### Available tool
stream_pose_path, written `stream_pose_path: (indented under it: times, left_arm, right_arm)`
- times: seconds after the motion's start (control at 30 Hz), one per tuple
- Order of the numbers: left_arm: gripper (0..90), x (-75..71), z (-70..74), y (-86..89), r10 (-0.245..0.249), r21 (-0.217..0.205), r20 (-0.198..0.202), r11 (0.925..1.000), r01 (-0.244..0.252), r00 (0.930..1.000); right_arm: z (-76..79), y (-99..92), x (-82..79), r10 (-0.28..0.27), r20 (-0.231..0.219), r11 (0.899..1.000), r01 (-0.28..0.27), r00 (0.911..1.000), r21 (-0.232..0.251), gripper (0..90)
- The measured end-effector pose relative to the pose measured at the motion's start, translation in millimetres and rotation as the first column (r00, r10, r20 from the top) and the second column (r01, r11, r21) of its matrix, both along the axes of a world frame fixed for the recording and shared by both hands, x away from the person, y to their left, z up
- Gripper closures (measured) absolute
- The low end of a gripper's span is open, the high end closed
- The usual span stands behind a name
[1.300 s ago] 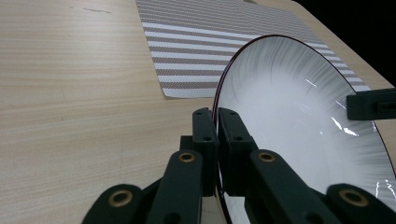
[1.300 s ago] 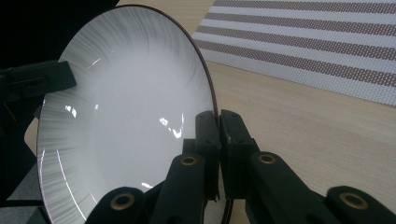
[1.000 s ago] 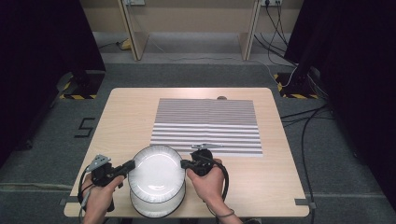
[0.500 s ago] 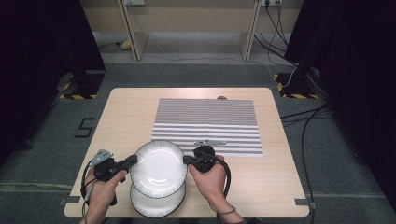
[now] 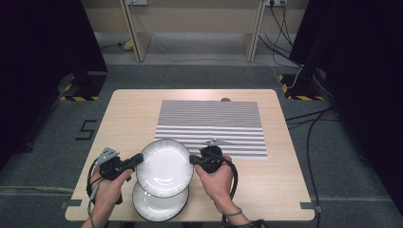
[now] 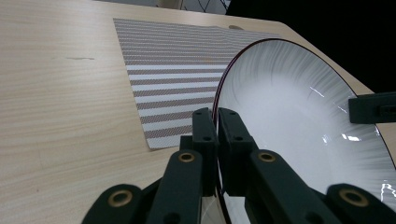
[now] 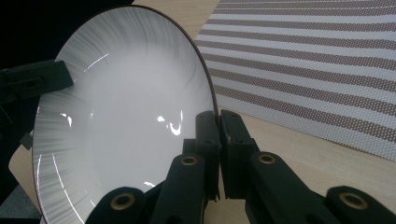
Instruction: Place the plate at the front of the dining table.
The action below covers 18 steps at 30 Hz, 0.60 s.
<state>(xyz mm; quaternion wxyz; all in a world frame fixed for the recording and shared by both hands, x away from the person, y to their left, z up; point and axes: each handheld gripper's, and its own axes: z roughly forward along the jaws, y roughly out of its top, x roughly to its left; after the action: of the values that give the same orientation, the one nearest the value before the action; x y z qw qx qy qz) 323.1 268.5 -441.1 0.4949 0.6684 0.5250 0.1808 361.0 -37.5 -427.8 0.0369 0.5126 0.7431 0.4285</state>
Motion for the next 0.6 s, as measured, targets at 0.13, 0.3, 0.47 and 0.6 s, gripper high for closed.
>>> stream_pose_path:
  times: [0.13, 0.3, 0.47, 0.6]
  left_arm:
    - [86.2, 2.6, 2.1, -1.7, -0.004, 0.003, 0.006, 1.0000, 0.004, 1.0000]
    - [86.3, 5.8, 2.5, -3.3, -0.007, 0.002, 0.008, 1.0000, 0.007, 0.9999]
    - [86.3, 8.3, 3.6, -4.9, -0.010, 0.005, 0.011, 0.9999, 0.010, 0.9999]
    - [86.3, 11.4, 5.2, -6.4, -0.011, 0.009, 0.016, 0.9999, 0.011, 0.9998]
  right_arm:
    - [2.2, -1.9, 1.7, -0.004, 0.005, 1.000, 0.004, 1.0000, -0.001, 87.4]
    - [3.4, -3.5, 3.6, -0.008, 0.006, 1.000, 0.008, 1.0000, -0.006, 87.4]
    - [3.5, -4.6, 5.3, -0.014, 0.005, 1.000, 0.014, 0.9999, -0.004, 87.4]
    - [4.3, -6.1, 7.2, -0.020, 0.010, 1.000, 0.020, 0.9997, -0.003, 87.5]
